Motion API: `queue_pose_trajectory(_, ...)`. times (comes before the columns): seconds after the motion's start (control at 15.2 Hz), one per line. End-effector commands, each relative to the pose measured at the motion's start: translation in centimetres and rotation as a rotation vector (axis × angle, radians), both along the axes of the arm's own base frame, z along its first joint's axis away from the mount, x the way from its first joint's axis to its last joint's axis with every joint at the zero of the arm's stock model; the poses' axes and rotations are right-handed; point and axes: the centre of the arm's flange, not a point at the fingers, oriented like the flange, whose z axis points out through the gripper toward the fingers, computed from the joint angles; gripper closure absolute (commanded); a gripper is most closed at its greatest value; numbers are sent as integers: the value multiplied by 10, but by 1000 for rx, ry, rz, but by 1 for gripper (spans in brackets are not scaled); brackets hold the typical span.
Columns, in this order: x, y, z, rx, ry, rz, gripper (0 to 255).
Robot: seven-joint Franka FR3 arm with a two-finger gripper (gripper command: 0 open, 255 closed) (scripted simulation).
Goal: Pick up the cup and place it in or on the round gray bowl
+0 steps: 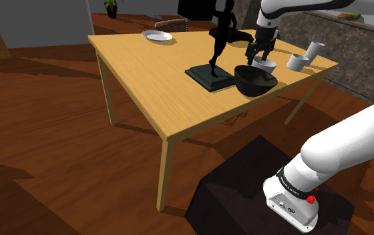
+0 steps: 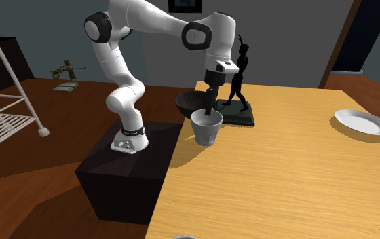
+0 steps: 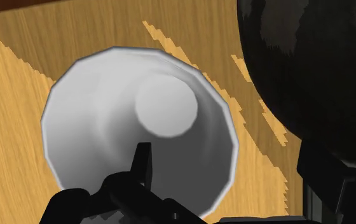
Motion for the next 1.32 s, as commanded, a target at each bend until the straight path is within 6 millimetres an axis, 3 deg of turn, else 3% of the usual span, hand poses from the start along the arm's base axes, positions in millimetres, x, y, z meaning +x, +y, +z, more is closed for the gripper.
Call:
queue_pose_trajectory(0.0, 0, -1, -12, 1, 4, 0, 0)
queue_pose_trajectory(0.13, -2, -3, -25, 1, 4, 0, 0)
queue_pose_trajectory(0.66, -2, -3, -25, 1, 4, 0, 0)
queue_pose_trajectory(0.73, 0, -2, -25, 1, 4, 0, 255)
queue_pose_trajectory(1.25, 0, -4, -28, 2, 4, 0, 255)
